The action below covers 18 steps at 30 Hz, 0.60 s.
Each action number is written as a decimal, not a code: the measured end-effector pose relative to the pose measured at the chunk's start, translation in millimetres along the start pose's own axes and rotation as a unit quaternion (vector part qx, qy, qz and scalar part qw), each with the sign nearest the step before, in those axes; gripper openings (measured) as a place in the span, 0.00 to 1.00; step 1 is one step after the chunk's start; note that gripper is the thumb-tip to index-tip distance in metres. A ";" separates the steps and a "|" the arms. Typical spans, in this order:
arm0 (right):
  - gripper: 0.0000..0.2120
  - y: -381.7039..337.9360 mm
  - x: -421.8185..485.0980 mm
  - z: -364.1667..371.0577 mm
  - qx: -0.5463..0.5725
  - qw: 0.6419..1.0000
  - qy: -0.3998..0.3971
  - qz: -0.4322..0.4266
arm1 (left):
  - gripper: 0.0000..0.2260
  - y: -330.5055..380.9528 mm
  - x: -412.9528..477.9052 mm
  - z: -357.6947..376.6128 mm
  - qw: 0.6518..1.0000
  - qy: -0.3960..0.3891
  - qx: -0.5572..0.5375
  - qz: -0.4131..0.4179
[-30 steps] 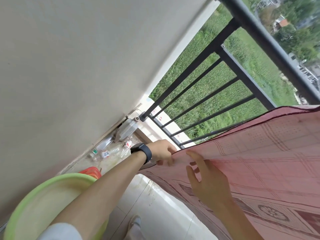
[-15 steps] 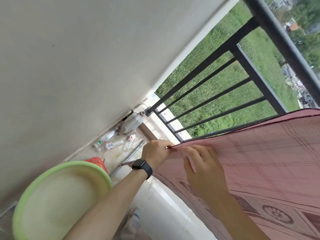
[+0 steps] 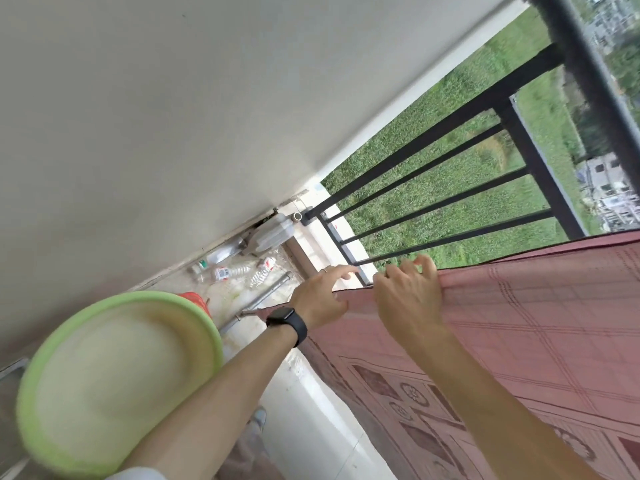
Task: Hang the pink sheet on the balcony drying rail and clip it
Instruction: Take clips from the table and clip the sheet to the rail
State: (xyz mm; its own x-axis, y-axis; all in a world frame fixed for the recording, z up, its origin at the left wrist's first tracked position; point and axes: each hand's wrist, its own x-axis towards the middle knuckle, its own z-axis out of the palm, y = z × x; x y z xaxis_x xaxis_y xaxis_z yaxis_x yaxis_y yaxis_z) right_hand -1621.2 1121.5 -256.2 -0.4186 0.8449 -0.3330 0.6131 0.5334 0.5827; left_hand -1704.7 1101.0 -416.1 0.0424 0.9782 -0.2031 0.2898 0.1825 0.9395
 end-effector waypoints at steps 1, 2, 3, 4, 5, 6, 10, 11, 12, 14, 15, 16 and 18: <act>0.03 1.5 -3.5 7.0 -0.002 1.000 0.015 -0.017 | 0.27 -10.6 2.9 0.7 0.999 -0.016 0.028 0.002; 0.05 2.5 -6.7 13.0 -0.003 0.999 0.031 -0.029 | 0.27 -20.5 6.4 3.4 0.999 -0.029 0.037 0.013; 0.07 3.3 -9.8 17.7 -0.005 0.998 0.048 -0.038 | 0.25 -29.3 9.9 7.4 0.998 -0.041 0.041 0.024; 0.08 3.6 -11.9 21.1 -0.008 0.997 0.066 -0.042 | 0.22 -35.6 13.1 12.3 0.997 -0.048 0.044 0.039; 0.09 3.6 -13.3 22.8 -0.011 0.996 0.082 -0.044 | 0.19 -38.1 15.3 14.4 0.996 -0.045 0.061 0.044; 0.09 4.9 -15.4 22.7 -0.012 0.995 0.089 -0.043 | 0.16 -38.1 17.3 15.5 0.995 -0.030 0.081 0.049; 0.07 -0.5 -16.0 25.6 -0.022 0.998 0.056 -0.028 | 0.12 -37.6 20.9 24.3 0.981 0.034 0.175 0.070; 0.07 -6.4 -12.4 28.0 -0.024 0.999 0.039 -0.019 | 0.09 -40.1 20.4 27.0 0.980 0.052 0.178 0.067; 0.08 -13.1 -6.8 29.9 -0.026 0.999 0.019 -0.007 | 0.07 -43.5 20.6 29.2 0.979 0.078 0.177 0.063; 0.12 -27.7 6.9 33.2 -0.034 0.999 -0.022 0.013 | 0.10 -56.1 21.0 41.9 0.975 0.110 0.179 0.071; 0.14 -34.4 16.0 36.0 -0.034 0.998 -0.046 0.019 | 0.13 -61.4 20.8 47.4 0.972 0.125 0.179 0.082; 0.15 -40.3 25.9 39.2 -0.033 0.997 -0.073 0.022 | 0.15 -60.9 18.1 48.8 0.972 0.146 0.163 0.088; 0.13 -49.9 43.3 44.2 -0.043 0.991 -0.125 0.015 | 0.14 -64.9 14.5 56.8 0.973 0.179 0.111 0.096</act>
State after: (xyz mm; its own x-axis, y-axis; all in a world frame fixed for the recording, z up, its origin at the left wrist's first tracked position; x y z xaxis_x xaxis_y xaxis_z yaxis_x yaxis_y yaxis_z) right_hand -1640.3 1133.2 -332.4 -0.2155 0.8494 -0.4818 0.5584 0.5120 0.6527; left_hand -1668.6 1097.7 -495.6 -0.2088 0.9710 0.1163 0.5096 0.0065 0.8604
